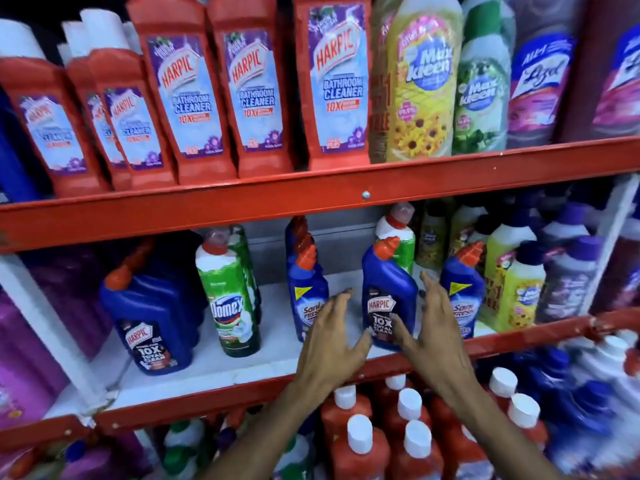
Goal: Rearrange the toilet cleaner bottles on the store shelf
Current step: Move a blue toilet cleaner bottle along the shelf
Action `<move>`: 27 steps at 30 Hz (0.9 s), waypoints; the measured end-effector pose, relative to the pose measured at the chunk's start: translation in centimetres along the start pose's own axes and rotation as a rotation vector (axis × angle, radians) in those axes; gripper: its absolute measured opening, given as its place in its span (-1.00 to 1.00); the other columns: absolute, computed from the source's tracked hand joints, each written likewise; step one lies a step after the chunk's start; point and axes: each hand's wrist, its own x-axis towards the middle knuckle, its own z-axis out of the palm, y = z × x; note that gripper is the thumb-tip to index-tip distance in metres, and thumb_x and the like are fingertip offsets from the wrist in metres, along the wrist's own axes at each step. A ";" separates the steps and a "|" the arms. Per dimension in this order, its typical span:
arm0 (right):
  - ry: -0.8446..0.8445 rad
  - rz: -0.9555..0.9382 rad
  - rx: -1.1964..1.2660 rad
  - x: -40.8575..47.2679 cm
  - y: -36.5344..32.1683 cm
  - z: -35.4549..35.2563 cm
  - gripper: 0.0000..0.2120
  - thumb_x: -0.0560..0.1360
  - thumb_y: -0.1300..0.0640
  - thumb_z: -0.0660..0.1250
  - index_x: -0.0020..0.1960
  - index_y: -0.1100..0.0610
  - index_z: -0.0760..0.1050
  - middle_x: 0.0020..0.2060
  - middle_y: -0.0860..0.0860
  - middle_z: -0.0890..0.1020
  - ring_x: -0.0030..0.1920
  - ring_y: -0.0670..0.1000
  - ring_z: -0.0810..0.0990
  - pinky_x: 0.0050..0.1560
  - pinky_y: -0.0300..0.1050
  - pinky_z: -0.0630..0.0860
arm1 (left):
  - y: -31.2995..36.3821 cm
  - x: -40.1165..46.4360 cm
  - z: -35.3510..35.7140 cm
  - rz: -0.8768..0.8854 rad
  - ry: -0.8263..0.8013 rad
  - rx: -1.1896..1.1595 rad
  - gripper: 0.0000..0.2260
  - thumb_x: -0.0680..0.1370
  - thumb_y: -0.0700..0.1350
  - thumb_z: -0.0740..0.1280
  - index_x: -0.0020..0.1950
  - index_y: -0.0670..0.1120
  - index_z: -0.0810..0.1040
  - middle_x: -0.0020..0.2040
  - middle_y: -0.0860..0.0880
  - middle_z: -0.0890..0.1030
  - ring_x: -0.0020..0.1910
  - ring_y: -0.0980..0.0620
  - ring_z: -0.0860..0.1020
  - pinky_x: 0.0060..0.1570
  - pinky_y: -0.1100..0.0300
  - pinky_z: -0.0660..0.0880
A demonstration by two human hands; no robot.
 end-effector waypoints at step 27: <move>-0.256 -0.030 0.582 -2.5 -12.0 5.7 -0.48 0.43 0.19 0.50 0.30 -0.14 0.43 0.12 -0.27 0.66 0.12 -0.18 0.66 0.11 -0.25 0.59 | -5.4 -6.6 -12.3 -0.075 0.418 -0.353 -0.44 0.35 0.04 0.54 0.28 0.40 0.50 0.15 0.35 0.69 0.12 0.23 0.69 0.13 0.25 0.62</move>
